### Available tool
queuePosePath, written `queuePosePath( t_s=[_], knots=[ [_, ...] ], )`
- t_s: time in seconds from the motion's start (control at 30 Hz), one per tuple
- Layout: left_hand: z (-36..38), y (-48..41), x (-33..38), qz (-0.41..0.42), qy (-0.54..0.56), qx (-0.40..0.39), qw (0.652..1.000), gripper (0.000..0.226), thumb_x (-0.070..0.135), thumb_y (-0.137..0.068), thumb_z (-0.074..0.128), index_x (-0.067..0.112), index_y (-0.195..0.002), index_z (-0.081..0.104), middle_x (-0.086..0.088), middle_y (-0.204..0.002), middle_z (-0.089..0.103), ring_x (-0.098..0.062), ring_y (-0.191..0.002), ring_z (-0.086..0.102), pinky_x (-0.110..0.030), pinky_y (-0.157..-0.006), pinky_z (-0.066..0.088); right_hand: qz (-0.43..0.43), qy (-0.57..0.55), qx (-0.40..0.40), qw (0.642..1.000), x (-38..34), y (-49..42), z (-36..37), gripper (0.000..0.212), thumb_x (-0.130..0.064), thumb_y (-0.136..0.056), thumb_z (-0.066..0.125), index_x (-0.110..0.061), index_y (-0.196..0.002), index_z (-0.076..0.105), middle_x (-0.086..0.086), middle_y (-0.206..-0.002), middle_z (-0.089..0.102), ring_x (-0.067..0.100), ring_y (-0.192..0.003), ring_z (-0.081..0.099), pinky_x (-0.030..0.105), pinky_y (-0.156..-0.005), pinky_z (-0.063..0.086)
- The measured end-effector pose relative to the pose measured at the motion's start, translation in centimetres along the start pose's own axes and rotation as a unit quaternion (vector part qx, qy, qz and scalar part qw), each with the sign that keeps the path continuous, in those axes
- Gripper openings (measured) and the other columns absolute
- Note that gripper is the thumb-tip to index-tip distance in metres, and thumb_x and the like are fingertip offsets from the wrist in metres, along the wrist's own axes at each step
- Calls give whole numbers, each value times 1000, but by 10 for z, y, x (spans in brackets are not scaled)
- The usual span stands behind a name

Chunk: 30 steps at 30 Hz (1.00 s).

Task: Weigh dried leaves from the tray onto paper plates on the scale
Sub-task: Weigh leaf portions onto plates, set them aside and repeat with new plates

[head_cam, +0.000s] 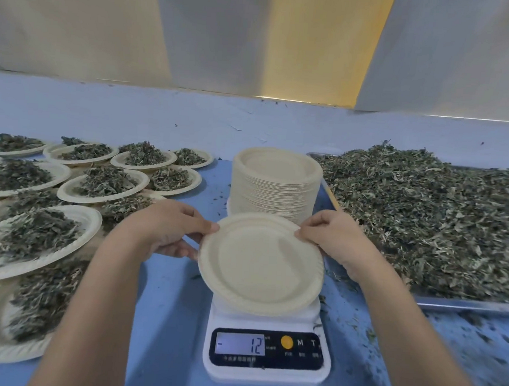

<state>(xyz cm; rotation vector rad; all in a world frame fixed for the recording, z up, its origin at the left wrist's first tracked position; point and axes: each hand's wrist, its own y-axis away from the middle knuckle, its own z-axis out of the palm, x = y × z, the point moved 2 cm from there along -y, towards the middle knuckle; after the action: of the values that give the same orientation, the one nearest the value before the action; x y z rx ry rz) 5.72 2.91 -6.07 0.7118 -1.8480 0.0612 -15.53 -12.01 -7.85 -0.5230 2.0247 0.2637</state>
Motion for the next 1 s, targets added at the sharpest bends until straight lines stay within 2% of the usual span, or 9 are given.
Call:
queuePosePath(
  t_s=[0.13,0.3,0.47,0.53,0.63,0.73,0.83,0.93,1.0],
  knots=[
    [5,-2,-3,-22,-23,-10,999,19,25,-80,73,8,-85,66,-3,-75,74,-18,-54,68,-16,-39,46,16,31,-4,999,8,-3,4,8,-19,-78,73,-15,-81,67,0,-78,66,19,-81,63,38,-75,52],
    [7,-6,-6,-39,-37,-12,998,18,25,-83,71,9,-90,68,-1,-71,74,-15,-51,67,-14,-40,45,29,42,-11,999,12,-5,8,7,-19,-78,72,-15,-78,67,0,-75,63,18,-76,59,36,-69,48],
    [8,-8,-7,-51,-57,-5,997,30,36,-87,63,8,-96,68,-3,-77,74,-12,-54,67,-16,-46,48,9,30,8,999,8,1,8,33,-24,-82,66,7,-93,66,24,-81,61,21,-70,52,38,-64,44],
    [8,-8,-5,-46,-56,19,997,32,35,-89,61,4,-96,66,-6,-85,73,-16,-65,67,-19,-51,49,-12,28,47,998,4,4,5,36,-23,-86,62,11,-99,62,29,-89,62,35,-73,57,43,-67,48],
    [8,-7,5,47,-80,132,987,27,28,-91,58,2,-88,64,-10,-80,63,-22,-69,55,-27,-63,44,-36,21,97,994,1,5,1,33,-20,-90,56,11,-101,60,30,-101,61,45,-93,57,52,-83,48],
    [24,3,29,181,-109,230,950,21,22,-89,54,6,-78,63,-8,-78,65,-21,-62,49,-28,-58,39,-38,19,117,992,1,3,-2,24,-20,-91,56,1,-94,65,21,-93,66,32,-80,60,47,-82,50],
    [61,12,53,248,-35,163,954,15,17,-85,56,12,-77,69,-4,-83,71,-22,-81,65,-39,-76,51,-37,9,151,988,3,1,-9,24,-17,-89,54,3,-93,66,19,-90,67,35,-85,61,48,-80,51],
    [104,16,71,263,3,89,961,17,17,-84,58,18,-68,66,-1,-79,72,-19,-84,67,-41,-81,52,-34,76,201,976,12,-2,-25,22,-18,-90,53,-5,-98,68,6,-83,66,27,-78,57,31,-64,41],
    [130,16,81,278,-2,65,958,18,18,-84,58,16,-68,67,-1,-79,72,-19,-83,67,-40,-82,52,-43,167,247,954,20,-2,-40,22,-18,-90,55,-12,-108,67,2,-100,65,21,-89,55,29,-69,39]
  ],
)
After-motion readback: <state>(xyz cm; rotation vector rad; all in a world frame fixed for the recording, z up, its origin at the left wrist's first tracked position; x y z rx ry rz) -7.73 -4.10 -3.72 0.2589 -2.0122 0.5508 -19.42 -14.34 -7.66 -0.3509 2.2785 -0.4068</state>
